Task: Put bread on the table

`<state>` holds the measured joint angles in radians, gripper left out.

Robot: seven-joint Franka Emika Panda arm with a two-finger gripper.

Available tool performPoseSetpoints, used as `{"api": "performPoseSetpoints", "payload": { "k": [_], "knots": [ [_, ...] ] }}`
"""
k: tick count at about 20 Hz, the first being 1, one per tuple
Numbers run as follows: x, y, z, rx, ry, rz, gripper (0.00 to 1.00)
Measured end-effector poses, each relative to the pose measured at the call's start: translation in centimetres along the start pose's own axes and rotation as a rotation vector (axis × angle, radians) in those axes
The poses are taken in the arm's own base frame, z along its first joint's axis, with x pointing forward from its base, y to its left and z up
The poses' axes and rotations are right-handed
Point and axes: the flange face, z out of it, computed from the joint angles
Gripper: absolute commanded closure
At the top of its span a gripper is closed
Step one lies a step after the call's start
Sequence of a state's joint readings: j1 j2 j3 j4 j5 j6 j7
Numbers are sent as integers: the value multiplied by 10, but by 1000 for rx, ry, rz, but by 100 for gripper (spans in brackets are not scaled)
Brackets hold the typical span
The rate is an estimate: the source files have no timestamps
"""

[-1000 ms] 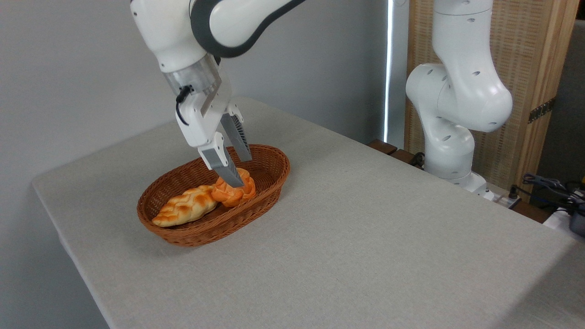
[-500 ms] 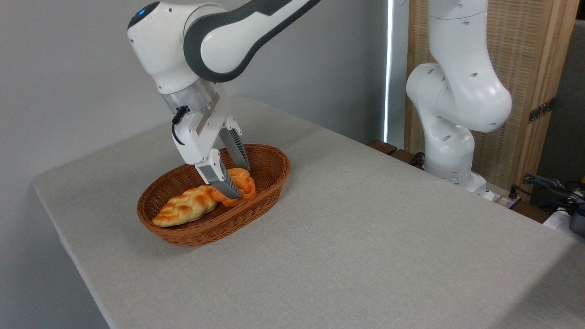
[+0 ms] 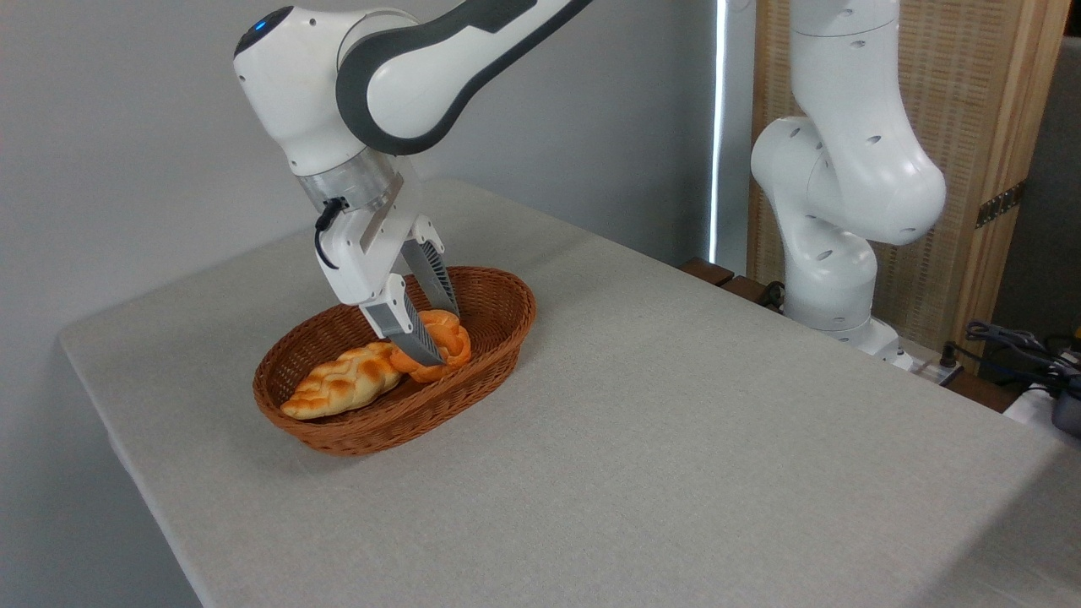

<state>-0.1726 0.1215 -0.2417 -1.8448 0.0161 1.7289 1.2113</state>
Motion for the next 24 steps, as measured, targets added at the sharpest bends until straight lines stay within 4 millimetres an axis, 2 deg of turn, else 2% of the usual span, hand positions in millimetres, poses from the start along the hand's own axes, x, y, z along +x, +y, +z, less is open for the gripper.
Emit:
{"api": "performPoseSetpoints", "payload": {
  "k": [13,15,19,23,24],
  "knots": [
    [-6,-3,-6,13,7,-12,68],
    [-13,-6,-15,31,15,-36,67],
    [-58,-7,-57,95,77,-187,65],
    [-118,4,-92,147,131,-326,62],
    [-134,5,-96,153,138,-355,58]
  ]
}}
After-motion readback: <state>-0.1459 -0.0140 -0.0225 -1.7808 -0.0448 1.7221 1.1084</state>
